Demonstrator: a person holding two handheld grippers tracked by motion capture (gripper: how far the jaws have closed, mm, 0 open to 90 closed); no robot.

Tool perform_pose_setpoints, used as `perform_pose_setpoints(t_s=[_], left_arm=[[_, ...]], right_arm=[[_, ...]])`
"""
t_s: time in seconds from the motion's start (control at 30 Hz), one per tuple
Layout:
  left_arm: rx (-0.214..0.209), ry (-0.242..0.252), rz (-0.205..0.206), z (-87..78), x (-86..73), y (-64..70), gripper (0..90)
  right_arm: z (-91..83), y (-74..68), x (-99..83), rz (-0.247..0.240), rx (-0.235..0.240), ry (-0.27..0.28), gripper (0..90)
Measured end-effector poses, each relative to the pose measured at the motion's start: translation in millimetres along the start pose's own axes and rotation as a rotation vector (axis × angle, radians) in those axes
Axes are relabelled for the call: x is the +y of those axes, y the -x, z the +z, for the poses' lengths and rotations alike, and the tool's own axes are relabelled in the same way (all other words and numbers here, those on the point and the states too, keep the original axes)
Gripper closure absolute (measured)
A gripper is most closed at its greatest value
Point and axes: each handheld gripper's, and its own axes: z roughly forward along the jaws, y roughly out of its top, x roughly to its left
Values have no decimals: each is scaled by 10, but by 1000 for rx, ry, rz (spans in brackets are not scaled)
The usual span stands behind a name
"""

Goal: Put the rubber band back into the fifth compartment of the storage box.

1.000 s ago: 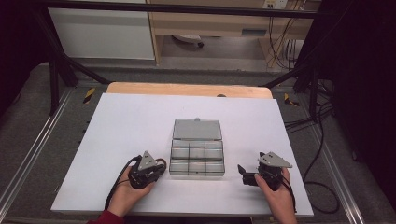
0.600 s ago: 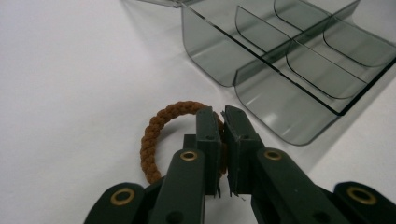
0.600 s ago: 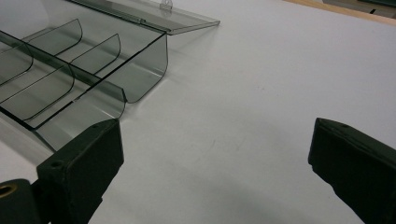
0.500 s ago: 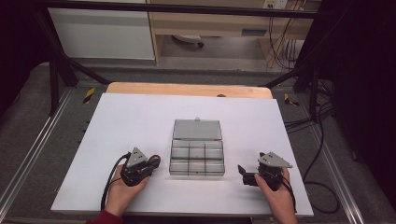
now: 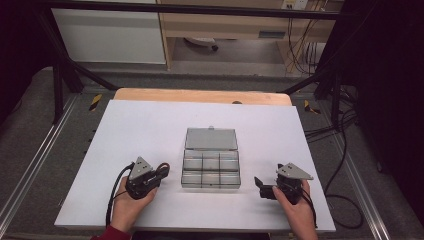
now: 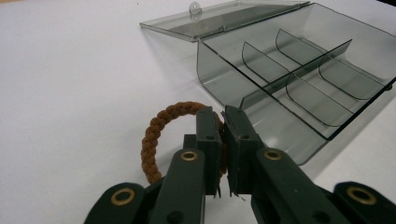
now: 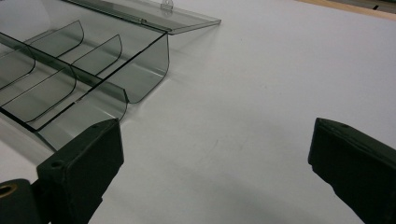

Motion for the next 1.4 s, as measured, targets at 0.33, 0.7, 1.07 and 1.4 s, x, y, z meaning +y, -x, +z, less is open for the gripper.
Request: perform_pose_setpoints(t_s=[0.33, 0.7, 1.07, 1.4], left_arm=[[-14, 17, 18, -25, 12, 38, 852], [-32, 48, -1, -59, 37, 62, 852], [-63, 83, 39, -110, 308, 178, 851], [-83, 89, 85, -111, 593, 292, 852]], right_arm=[[-27, 1, 29, 43, 36, 28, 37], [-16, -11, 3, 14, 20, 4, 35], [2, -34, 9, 6, 25, 1, 34], [-30, -29, 29, 18, 20, 23, 35]])
